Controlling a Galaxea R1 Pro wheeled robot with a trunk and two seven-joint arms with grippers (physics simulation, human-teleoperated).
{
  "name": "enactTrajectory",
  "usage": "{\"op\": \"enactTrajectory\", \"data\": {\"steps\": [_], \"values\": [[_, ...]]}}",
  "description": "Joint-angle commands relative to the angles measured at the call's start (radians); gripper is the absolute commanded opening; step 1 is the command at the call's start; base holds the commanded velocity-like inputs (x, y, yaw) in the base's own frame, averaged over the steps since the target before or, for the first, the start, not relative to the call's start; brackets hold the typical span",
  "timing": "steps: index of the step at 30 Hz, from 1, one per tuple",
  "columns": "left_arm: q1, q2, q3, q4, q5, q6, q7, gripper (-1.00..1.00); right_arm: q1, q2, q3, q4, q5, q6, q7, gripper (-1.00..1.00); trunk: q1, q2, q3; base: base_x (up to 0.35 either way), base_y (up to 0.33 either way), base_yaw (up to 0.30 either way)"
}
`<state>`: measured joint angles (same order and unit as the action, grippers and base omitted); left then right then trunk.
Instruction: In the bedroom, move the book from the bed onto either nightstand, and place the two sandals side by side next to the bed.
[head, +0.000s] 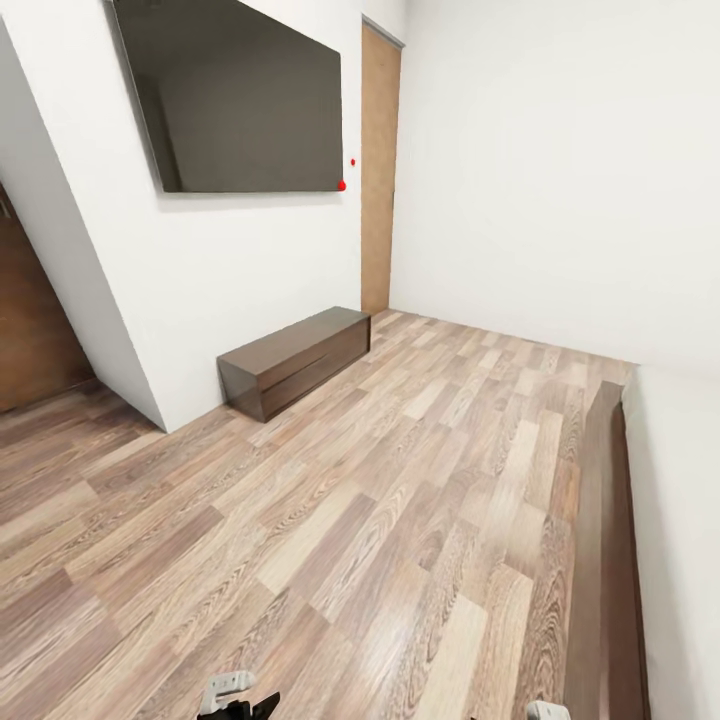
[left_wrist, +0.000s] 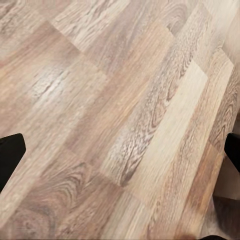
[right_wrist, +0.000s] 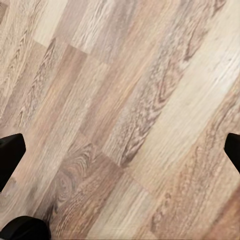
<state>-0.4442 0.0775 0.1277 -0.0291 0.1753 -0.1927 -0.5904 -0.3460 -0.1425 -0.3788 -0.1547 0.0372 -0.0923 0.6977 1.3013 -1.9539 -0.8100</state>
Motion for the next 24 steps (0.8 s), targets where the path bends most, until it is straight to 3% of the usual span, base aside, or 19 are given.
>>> {"op": "enactTrajectory", "data": {"steps": [1,20,24], "values": [[-0.001,0.0,0.007,0.002,-0.002,-0.001,-0.005,1.0,-0.001,0.0,-0.004,0.001,0.004,-0.004,0.003,1.0,-0.004,0.007,0.002,0.0,0.0,0.0],[-0.001,-0.003,0.007,0.002,-0.002,-0.001,-0.005,1.0,-0.001,0.001,-0.004,0.001,0.004,-0.004,0.003,1.0,-0.077,0.14,0.062,0.0,0.0,0.0],[-0.001,-0.004,0.007,0.002,-0.002,-0.001,-0.005,1.0,-0.001,0.0,-0.004,0.001,0.004,-0.004,0.003,1.0,-0.092,0.168,0.074,0.0,0.0,0.145]]}}
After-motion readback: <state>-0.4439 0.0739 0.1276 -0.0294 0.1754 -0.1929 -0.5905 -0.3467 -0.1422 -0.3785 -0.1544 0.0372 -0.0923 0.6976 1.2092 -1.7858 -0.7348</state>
